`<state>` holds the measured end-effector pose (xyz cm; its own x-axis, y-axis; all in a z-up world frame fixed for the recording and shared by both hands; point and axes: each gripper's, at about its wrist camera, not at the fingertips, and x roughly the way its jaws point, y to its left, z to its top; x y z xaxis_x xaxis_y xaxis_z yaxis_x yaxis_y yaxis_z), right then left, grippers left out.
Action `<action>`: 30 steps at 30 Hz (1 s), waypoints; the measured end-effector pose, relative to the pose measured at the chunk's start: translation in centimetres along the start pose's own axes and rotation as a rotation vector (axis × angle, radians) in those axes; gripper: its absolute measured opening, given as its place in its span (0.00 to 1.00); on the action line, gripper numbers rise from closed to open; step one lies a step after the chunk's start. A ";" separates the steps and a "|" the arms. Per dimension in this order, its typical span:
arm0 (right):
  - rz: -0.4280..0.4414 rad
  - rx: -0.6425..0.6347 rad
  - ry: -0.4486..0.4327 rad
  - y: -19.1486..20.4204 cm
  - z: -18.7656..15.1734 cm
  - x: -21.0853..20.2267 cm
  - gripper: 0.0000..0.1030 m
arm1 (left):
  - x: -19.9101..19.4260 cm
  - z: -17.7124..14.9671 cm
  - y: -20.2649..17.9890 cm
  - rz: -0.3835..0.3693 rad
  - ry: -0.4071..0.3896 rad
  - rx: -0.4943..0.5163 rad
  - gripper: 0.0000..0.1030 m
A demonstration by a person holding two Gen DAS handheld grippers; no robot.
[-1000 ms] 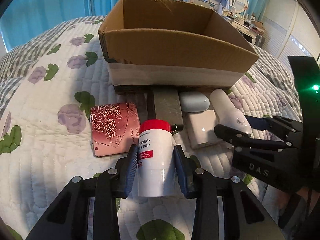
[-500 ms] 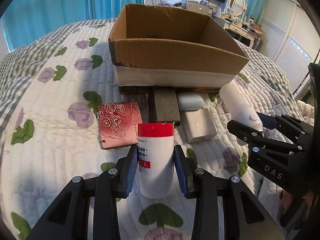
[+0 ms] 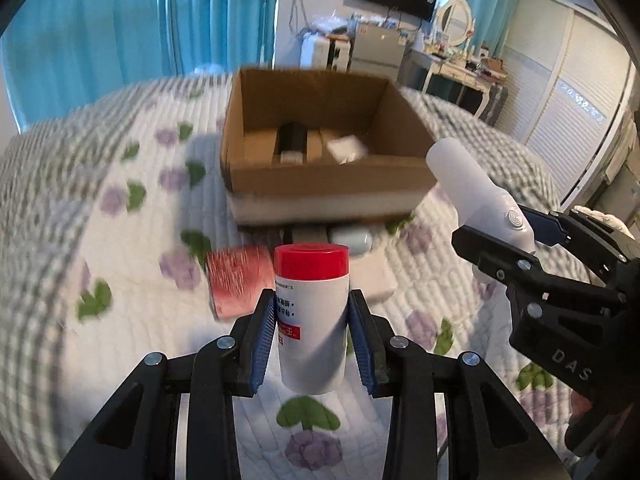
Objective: Organize rigid objects
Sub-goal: 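Grasp the red-capped pill bottle with the left tool while the right tool grasps the hair dryer, then lower the pill bottle into the box with the left tool and release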
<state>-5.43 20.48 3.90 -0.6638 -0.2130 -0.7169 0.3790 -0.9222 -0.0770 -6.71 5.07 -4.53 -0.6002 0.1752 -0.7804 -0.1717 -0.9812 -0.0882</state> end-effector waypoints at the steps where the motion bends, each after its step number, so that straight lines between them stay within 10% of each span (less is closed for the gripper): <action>1: 0.001 -0.005 -0.012 -0.1 0.6 -0.4 0.47 | -0.4 0.5 -0.1 0.002 -0.013 0.009 0.36; 18: -0.007 -0.015 -0.139 -3.2 11.0 -0.8 0.47 | 2.3 14.2 0.8 0.047 -0.078 0.070 0.36; 30: 0.020 -0.022 -0.047 -5.1 12.0 7.8 0.47 | 12.7 13.9 0.7 0.063 0.077 0.089 0.36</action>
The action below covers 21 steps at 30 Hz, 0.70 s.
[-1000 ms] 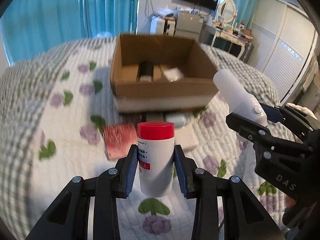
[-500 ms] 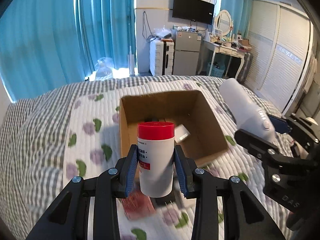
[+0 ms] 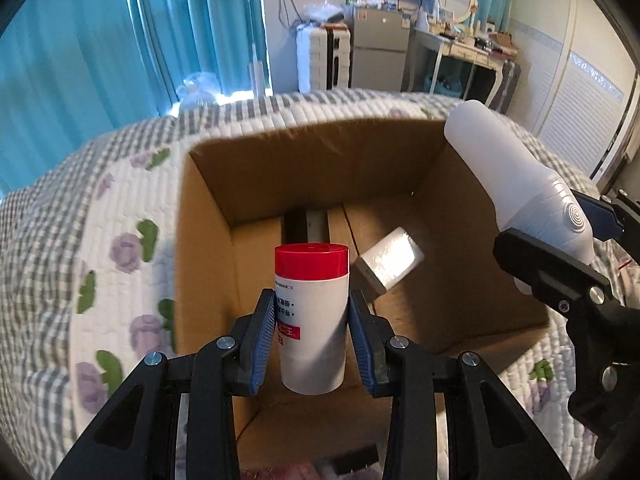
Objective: Organize rigid objects
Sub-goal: 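Lower the pill bottle into the box with the left tool and release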
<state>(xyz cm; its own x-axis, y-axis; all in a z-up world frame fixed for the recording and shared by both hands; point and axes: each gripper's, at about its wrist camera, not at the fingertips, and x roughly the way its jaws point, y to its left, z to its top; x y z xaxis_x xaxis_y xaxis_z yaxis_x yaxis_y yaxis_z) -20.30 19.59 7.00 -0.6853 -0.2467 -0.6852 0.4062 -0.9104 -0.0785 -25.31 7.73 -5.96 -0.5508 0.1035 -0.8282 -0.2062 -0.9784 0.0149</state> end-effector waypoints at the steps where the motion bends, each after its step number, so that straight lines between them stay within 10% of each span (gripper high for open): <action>1: 0.003 0.001 0.007 -0.2 -0.2 0.6 0.47 | 0.3 0.0 -0.1 -0.003 0.004 0.003 0.36; 21: 0.000 0.005 0.046 -0.8 -1.1 2.3 0.47 | -4.6 -0.3 2.5 -0.023 -0.104 -0.034 0.51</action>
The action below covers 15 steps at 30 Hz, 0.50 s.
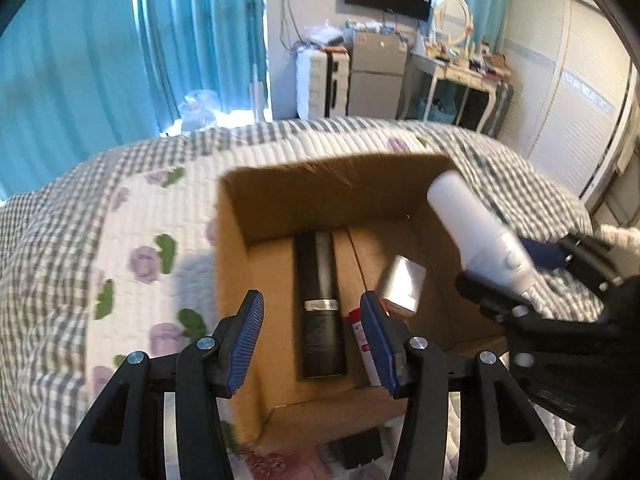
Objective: Organize rigid objects
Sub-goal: 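Lower the pill bottle into the box with the left tool and release, then lower the white hair dryer into the box and open the right tool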
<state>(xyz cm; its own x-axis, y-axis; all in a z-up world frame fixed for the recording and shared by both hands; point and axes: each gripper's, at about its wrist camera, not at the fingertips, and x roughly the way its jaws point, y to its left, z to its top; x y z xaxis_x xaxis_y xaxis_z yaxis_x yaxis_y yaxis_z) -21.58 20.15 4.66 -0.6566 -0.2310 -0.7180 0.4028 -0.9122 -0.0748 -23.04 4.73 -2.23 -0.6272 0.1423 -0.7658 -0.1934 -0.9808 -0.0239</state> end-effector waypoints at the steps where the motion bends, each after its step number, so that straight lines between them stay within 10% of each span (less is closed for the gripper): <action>1: -0.009 -0.009 0.011 0.2 0.0 0.3 0.47 | -0.4 -0.1 0.4 0.002 -0.008 -0.008 0.51; 10: -0.028 0.001 0.085 1.1 -1.9 4.0 0.49 | -1.7 -1.4 3.2 0.011 -0.035 -0.044 0.51; 12: -0.051 0.006 0.070 1.1 -2.1 3.9 0.71 | -1.7 -1.9 3.5 0.009 -0.034 -0.045 0.51; 15: -0.034 0.013 0.036 1.1 -2.1 2.5 0.76 | -2.2 -2.5 3.6 0.003 -0.030 -0.051 0.51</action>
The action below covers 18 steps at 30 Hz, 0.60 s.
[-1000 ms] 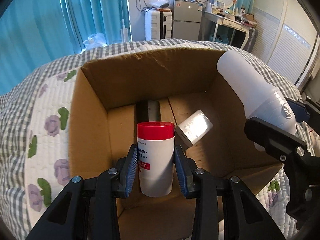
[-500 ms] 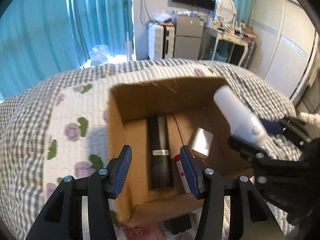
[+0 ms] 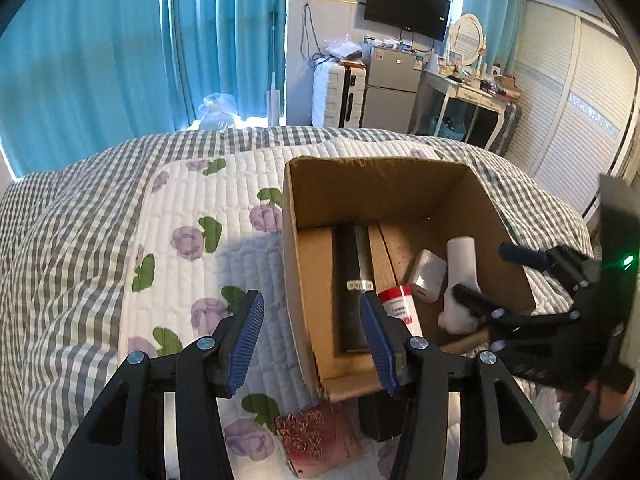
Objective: Organize rigid objects
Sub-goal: 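Lower the white hair dryer into the box and open the right tool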
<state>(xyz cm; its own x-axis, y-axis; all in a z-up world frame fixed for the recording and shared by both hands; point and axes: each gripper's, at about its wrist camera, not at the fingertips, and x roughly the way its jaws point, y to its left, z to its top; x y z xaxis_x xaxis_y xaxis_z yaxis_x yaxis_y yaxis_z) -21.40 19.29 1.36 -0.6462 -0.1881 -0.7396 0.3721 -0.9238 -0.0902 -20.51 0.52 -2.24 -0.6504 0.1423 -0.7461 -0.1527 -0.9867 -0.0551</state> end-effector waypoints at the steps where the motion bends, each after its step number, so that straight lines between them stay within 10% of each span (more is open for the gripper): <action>1: -0.005 0.005 -0.009 -0.1 0.0 -0.6 0.77 | -0.4 -0.2 0.1 0.001 -0.003 -0.001 0.51; 18: -0.063 0.089 -0.026 1.1 -6.5 -9.5 0.92 | -4.3 -8.2 -2.1 0.029 0.020 -0.039 0.88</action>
<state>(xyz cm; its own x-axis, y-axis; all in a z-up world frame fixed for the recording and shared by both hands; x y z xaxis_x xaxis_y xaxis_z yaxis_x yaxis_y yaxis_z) -10.53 22.23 3.89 -0.6836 -0.1365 -0.7169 0.2704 -0.9598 -0.0751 -11.31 1.31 -4.38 -0.6395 0.1121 -0.7606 -0.1045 -0.9928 -0.0586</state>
